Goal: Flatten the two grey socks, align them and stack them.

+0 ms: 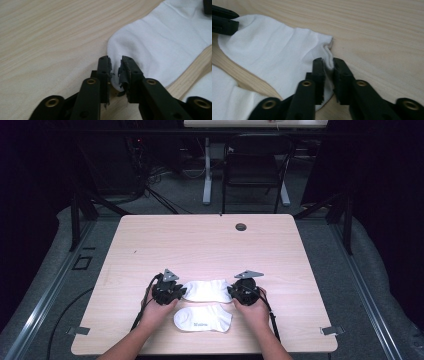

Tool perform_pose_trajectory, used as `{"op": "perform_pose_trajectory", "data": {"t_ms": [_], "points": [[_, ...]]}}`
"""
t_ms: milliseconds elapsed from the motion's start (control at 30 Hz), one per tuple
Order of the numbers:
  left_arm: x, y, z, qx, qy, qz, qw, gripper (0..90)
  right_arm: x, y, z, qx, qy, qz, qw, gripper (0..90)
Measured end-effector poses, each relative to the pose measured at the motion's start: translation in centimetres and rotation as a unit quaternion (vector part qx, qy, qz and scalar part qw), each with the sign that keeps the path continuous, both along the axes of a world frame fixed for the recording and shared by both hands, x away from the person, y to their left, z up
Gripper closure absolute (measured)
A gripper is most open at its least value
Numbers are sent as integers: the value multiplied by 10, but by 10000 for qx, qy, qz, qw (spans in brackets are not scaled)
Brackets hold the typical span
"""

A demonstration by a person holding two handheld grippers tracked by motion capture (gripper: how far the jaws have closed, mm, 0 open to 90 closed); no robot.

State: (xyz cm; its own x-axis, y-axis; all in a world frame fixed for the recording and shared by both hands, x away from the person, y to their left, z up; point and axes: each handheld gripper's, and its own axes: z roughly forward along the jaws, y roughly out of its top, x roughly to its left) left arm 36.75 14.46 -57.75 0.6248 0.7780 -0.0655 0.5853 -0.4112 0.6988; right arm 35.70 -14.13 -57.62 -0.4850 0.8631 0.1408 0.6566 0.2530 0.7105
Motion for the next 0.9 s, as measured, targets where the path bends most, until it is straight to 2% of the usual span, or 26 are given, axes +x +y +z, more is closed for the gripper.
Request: {"op": "perform_pose_trajectory", "data": {"t_ms": [67,133,200,300,633,733,900], "points": [[0,-1,0,22,-16,1,10000,853,-1,0,1,-5,17,24,10000,862],[0,0,2,0,-1,3,10000,877,-2,0,2,35,-7,67,10000,865],[0,1,4,-60,-18,27,10000,882,-2,-1,4,12,-49,70,10000,866],[-1,2,9,-163,-112,49,9998,884,-4,-1,9,131,-121,62,9998,867],[-1,6,28,-292,-247,27,9993,884,-7,5,26,257,-321,150,9990,867],[-2,7,33,-331,-292,19,9990,884,-8,5,28,269,-314,156,9990,867],[-2,9,35,-386,-252,30,9989,884,-9,5,33,312,-319,145,9989,867]]}}
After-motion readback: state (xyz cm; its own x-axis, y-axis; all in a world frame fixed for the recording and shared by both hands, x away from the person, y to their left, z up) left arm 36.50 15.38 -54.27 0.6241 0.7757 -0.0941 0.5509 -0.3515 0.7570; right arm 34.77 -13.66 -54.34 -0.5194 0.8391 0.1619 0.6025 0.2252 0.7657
